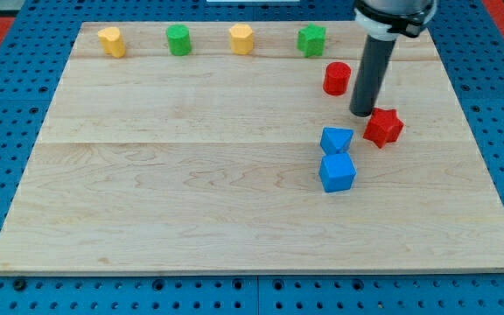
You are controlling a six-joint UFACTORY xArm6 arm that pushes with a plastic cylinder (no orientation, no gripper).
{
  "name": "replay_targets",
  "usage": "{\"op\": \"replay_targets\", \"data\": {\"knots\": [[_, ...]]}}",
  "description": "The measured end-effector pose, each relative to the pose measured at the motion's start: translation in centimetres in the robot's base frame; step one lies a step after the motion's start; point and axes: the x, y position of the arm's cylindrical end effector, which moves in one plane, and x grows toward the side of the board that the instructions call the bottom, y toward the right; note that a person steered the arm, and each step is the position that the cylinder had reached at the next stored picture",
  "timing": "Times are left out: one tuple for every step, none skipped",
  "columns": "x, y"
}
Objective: Slightly separate the blue cube and blue triangle
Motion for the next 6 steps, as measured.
{"op": "replay_targets", "data": {"knots": [[8.5, 2.8], [10.7, 2.5], [5.2, 2.6], [2.5, 1.4], [-0.4, -6.2], [3.8, -8.3]]}}
